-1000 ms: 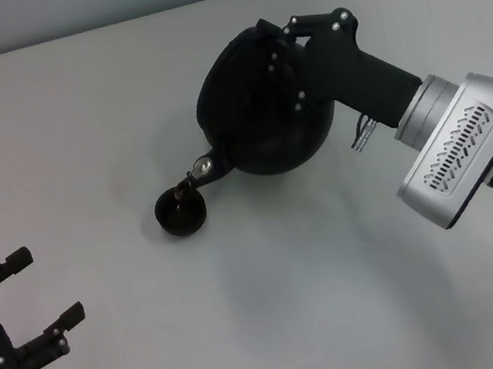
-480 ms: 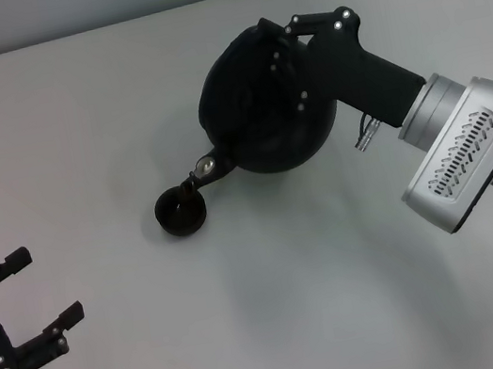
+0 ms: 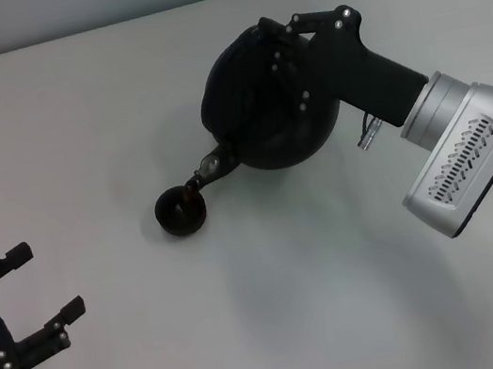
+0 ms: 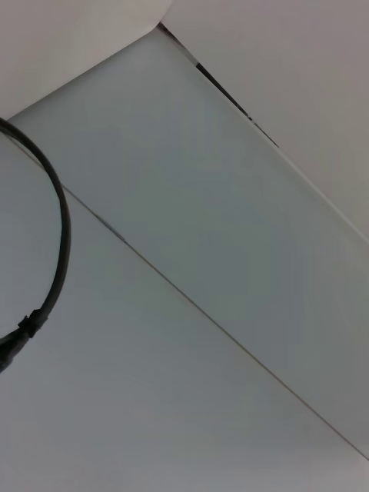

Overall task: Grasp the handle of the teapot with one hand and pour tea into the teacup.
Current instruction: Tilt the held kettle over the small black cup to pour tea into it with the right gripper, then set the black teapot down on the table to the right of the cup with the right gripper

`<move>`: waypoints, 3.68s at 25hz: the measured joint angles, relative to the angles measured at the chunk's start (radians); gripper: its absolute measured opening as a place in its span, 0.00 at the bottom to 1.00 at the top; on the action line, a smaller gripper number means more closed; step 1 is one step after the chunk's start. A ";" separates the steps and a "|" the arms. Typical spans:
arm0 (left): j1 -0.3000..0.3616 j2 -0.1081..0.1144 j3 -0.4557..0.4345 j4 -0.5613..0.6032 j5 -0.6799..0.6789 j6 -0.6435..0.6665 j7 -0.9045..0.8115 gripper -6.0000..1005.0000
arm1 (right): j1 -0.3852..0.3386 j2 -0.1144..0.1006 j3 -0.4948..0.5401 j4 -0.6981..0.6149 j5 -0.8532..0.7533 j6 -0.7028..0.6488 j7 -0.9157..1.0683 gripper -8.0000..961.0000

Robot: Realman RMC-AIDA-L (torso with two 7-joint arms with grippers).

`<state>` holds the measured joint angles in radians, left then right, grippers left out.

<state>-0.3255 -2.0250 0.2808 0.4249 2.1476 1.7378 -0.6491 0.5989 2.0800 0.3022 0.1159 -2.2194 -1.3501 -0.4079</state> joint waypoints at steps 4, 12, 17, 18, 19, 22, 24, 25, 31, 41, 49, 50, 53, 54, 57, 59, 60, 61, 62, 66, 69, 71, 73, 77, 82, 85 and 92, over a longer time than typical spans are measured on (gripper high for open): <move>-0.002 -0.001 0.000 0.000 0.000 0.000 -0.001 0.86 | 0.001 0.000 0.000 0.000 0.000 0.000 -0.012 0.09; -0.004 -0.004 0.000 0.000 0.000 -0.005 -0.001 0.86 | 0.006 0.000 0.000 -0.004 0.000 0.003 -0.014 0.09; -0.006 -0.004 0.000 0.000 0.000 -0.005 -0.001 0.86 | 0.007 0.000 0.000 -0.004 0.000 0.007 -0.014 0.09; -0.006 -0.004 0.000 0.000 0.000 -0.005 -0.001 0.86 | 0.007 0.000 0.001 -0.001 0.000 0.008 -0.012 0.09; -0.006 -0.004 0.000 0.000 0.000 -0.005 -0.001 0.86 | 0.007 0.000 0.001 -0.001 0.000 0.008 -0.012 0.09; -0.006 -0.004 0.000 0.000 0.000 -0.005 -0.001 0.86 | 0.007 0.000 0.006 0.005 0.001 0.009 0.027 0.09; -0.006 -0.004 0.000 0.000 0.000 -0.005 -0.001 0.86 | 0.005 0.000 0.013 0.007 0.004 0.009 0.092 0.09; -0.006 -0.004 0.000 0.000 0.000 -0.005 -0.001 0.86 | -0.001 0.001 0.028 0.009 0.006 0.002 0.162 0.09; -0.006 -0.004 0.000 0.000 0.000 -0.004 0.000 0.86 | -0.044 0.002 0.109 0.031 0.008 -0.050 0.325 0.09; -0.006 -0.004 0.000 0.000 0.000 -0.004 0.000 0.86 | -0.134 0.002 0.218 0.031 0.009 -0.100 0.540 0.10; -0.008 -0.006 0.002 0.000 0.000 -0.004 -0.001 0.86 | -0.164 0.005 0.226 0.033 0.009 -0.051 0.637 0.10; -0.008 -0.007 0.002 -0.001 0.000 -0.004 -0.001 0.86 | -0.165 0.006 0.226 0.035 0.009 -0.027 0.645 0.10; -0.009 -0.008 0.002 -0.003 0.000 -0.004 -0.001 0.86 | -0.165 0.006 0.226 0.038 0.013 0.011 0.648 0.10; -0.009 -0.009 0.002 -0.003 0.000 -0.004 -0.001 0.86 | -0.165 0.006 0.226 0.038 0.013 0.011 0.648 0.10; -0.009 -0.009 0.002 -0.003 0.000 -0.004 -0.001 0.86 | -0.162 0.006 0.227 0.039 0.021 0.040 0.649 0.10; -0.009 -0.016 0.001 0.000 0.000 -0.004 0.000 0.86 | -0.161 0.006 0.227 0.039 0.021 0.051 0.649 0.10; -0.010 -0.016 0.001 0.000 0.000 -0.004 0.000 0.86 | -0.158 0.006 0.227 0.039 0.021 0.062 0.647 0.10; -0.010 -0.016 0.001 0.000 0.000 -0.004 0.000 0.86 | -0.157 0.006 0.227 0.039 0.021 0.069 0.644 0.10; -0.010 -0.016 0.001 0.000 0.000 -0.004 0.000 0.86 | -0.157 0.006 0.227 0.039 0.021 0.069 0.644 0.10; -0.012 -0.018 0.001 0.000 0.000 -0.004 0.002 0.86 | -0.154 0.006 0.227 0.034 0.021 0.086 0.638 0.10; -0.013 -0.019 0.001 0.000 0.000 -0.004 0.002 0.86 | -0.153 0.006 0.227 0.028 0.021 0.090 0.636 0.10; -0.017 -0.020 0.001 0.000 0.000 -0.004 0.003 0.86 | -0.151 0.005 0.227 0.024 0.021 0.100 0.636 0.10; -0.017 -0.020 0.001 0.000 0.000 -0.004 0.003 0.86 | -0.150 0.005 0.226 0.023 0.019 0.118 0.631 0.11; -0.024 -0.021 0.001 0.000 0.000 -0.004 0.001 0.86 | -0.149 0.005 0.224 0.025 0.018 0.129 0.618 0.11; -0.028 -0.021 0.001 0.000 0.000 -0.006 0.000 0.86 | -0.148 0.005 0.222 0.028 0.018 0.130 0.614 0.11; -0.029 -0.021 0.001 -0.001 0.000 -0.007 0.000 0.86 | -0.148 0.005 0.223 0.028 0.018 0.130 0.614 0.11; -0.030 -0.021 0.001 -0.004 0.000 -0.008 0.001 0.86 | -0.148 0.006 0.221 0.030 0.017 0.131 0.613 0.11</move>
<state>-0.3552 -2.0462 0.2822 0.4211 2.1475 1.7301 -0.6479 0.4511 2.0859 0.5230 0.1458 -2.2020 -1.2194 0.2056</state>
